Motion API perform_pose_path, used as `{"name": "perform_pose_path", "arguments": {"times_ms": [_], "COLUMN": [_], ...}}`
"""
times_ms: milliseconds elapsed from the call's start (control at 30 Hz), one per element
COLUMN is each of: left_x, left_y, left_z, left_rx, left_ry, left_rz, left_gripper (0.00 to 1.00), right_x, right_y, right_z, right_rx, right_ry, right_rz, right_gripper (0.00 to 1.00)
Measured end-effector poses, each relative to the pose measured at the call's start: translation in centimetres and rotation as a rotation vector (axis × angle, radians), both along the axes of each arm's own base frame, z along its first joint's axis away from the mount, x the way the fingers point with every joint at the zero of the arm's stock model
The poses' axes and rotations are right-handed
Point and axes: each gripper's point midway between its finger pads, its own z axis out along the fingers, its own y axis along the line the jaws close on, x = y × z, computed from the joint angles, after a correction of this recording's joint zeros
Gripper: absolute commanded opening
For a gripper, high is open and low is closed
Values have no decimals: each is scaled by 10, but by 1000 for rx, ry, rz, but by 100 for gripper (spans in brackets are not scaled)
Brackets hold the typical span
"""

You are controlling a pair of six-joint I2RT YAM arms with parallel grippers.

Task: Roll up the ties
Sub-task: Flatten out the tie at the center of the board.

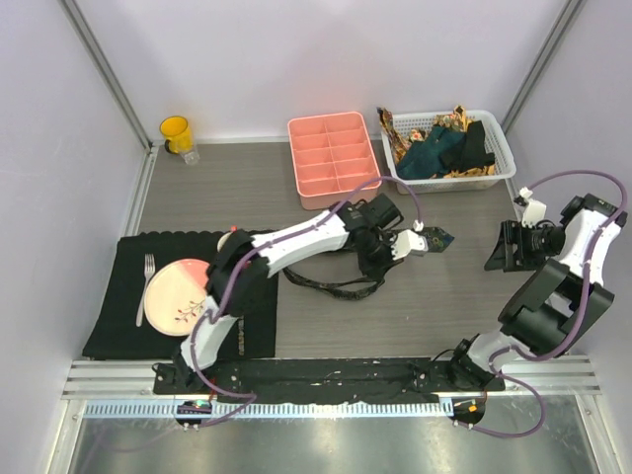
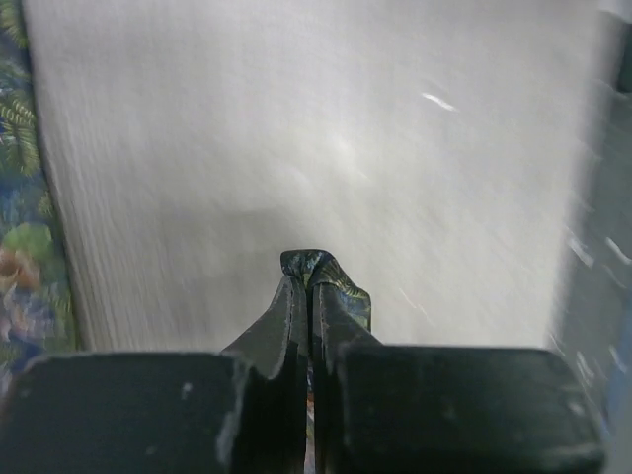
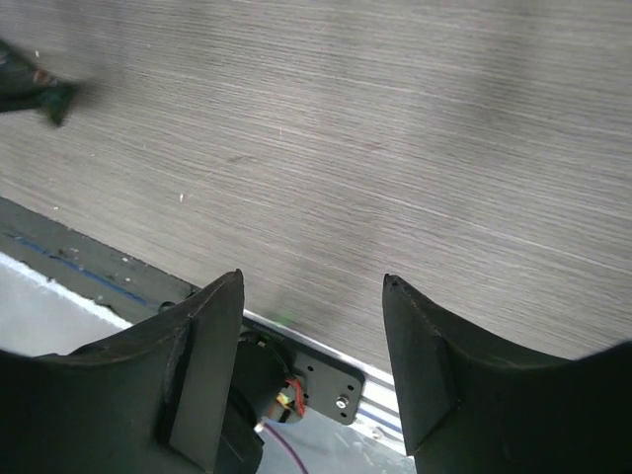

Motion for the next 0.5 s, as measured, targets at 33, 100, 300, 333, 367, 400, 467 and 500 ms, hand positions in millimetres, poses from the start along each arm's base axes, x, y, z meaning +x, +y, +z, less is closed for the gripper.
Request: {"name": "perform_pose_path", "arguments": {"times_ms": [33, 100, 300, 333, 367, 400, 467, 500], "left_x": [-6, -23, -56, -58, -60, -62, -61, -62], "left_y": [7, 28, 112, 125, 145, 157, 184, 193], "left_z": [13, 50, 135, 138, 140, 140, 138, 135], "left_rx": [-8, -46, -165, -173, -180, -180, -177, -175], "left_ry": [2, -9, -81, -88, -91, -93, -111, -125], "left_rz": [-21, -92, -213, -216, -216, -213, -207, -209], "left_gripper": [0, 0, 0, 1, 1, 1, 2, 2], "right_x": [0, 2, 30, 36, 44, 50, 64, 70], "right_y": [2, 8, 62, 73, 91, 102, 135, 149], "right_z": [4, 9, 12, 12, 11, 9, 4, -1], "right_rx": [-17, -50, -159, -172, -192, -201, -212, -214], "right_ry": [-19, -53, -207, -234, -272, -295, -355, -378], "right_rz": [13, 47, 286, 325, 392, 428, 539, 582], "right_gripper": [69, 75, 85, 85, 85, 85, 85, 85]}}
